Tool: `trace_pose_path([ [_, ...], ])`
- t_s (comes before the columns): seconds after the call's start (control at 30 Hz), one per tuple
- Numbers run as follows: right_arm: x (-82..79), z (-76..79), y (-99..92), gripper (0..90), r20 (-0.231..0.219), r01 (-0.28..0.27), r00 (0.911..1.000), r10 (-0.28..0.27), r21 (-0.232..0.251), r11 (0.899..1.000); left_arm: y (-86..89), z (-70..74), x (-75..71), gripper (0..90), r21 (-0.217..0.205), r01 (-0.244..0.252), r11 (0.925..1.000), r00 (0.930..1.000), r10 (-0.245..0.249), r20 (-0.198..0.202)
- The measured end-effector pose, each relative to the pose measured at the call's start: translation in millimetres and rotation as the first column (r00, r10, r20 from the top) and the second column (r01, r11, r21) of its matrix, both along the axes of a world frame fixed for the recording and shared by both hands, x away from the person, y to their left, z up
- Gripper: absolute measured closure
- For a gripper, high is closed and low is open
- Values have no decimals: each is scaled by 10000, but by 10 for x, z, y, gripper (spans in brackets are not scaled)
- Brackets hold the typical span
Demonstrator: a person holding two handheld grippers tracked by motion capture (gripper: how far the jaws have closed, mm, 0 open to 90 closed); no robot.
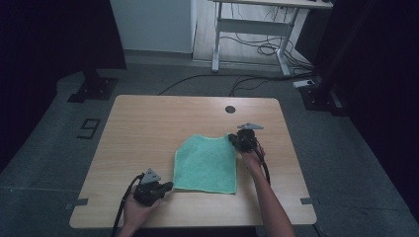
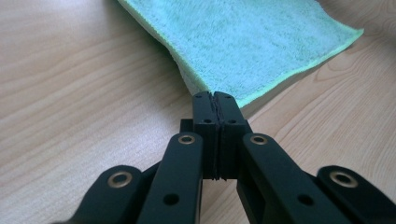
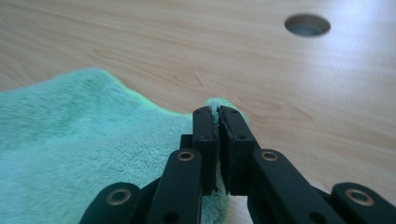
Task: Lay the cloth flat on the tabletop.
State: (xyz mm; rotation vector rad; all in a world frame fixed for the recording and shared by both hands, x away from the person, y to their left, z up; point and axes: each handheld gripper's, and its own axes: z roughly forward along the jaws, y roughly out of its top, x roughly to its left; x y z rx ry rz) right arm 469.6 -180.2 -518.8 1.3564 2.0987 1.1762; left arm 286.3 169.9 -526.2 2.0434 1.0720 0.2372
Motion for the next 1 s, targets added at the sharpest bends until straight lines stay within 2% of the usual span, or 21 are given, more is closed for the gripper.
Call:
trace_pose_path([
  [0.07, 23, -59, -26, 799, -229, 129, 9997, -129, 7, 9999, -21, -14, 9, 836, 84, 92, 9999, 10000, -92, -22],
  [0.13, 38, -104, -44, 632, -355, 48, 9994, -52, -120, 9999, -34, -17, 19, 699, 184, -41, 9998, 10000, 39, 63],
  [0.2, 13, -88, -51, 556, -182, 221, 9996, -227, -329, 9992, -20, 2, 26, 617, 73, -144, 9999, 9997, 143, 184],
  [0.23, -10, -61, -60, 533, -92, 284, 9995, -286, -299, 9992, -11, 13, 28, 613, 59, -162, 9999, 9996, 161, 241],
  [0.3, -73, 13, -85, 529, 131, 270, 9996, -268, -199, 9994, 16, 57, 43, 608, 40, -277, 9996, 9989, 276, 376],
  [0.33, -163, 75, -112, 529, 490, 201, 9986, -201, -7, 9998, 28, 91, 70, 594, -13, -362, 9993, 9986, 362, 395],
  [0.4, -196, 93, -121, 528, 520, 162, 9985, -165, 66, 9998, 29, 110, 87, 581, -19, -380, 9993, 9983, 381, 432],
  [0.43, -306, 120, -123, 527, 580, -6, 9983, -5, 178, 9998, 8, 134, 136, 575, -35, -449, 9990, 9978, 451, 481],
  [0.5, -346, 121, -114, 527, 614, -70, 9981, 59, 173, 9998, -9, 138, 171, 570, 13, -475, 9989, 9978, 474, 474],
  [0.53, -456, 111, -75, 524, 576, -335, 9978, 329, 94, 9994, -35, 135, 224, 569, 20, -506, 9987, 9977, 505, 453],
  [0.6, -491, 103, -62, 523, 549, -418, 9976, 414, 71, 9991, -84, 124, 325, 568, 33, -583, 9983, 9974, 582, 429],
  [0.7, -652, 48, -4, 520, 260, -691, 9973, 686, 203, 9974, -156, 113, 476, 568, 173, -643, 9978, 9969, 635, 466],
  [0.73, -691, 31, 8, 516, 177, -797, 9967, 792, 263, 9965, -197, 106, 544, 569, 304, -681, 9972, 9963, 664, 540],
  [0.77, -805, -22, 37, 516, 7, -988, 9951, 989, 366, 9944, -264, 89, 638, 572, 700, -657, 9954, 9956, 607, 714],
  [0.8, -805, -22, 37, 516, 7, -988, 9951, 989, 366, 9944, -264, 89, 638, 572, 700, -657, 9954, 9956, 607, 714],
  [0.93, -1054, -134, 119, 518, -148, -1387, 9901, 1393, 330, 9898, -379, -9, 868, 579, 1121, -494, 9925, 9979, 443, 479],
  [1.0, -1127, -176, 163, 518, -118, -1541, 9880, 1543, 154, 9879, -392, -39, 885, 595, 1152, -413, 9925, 9986, 372, 375],
])
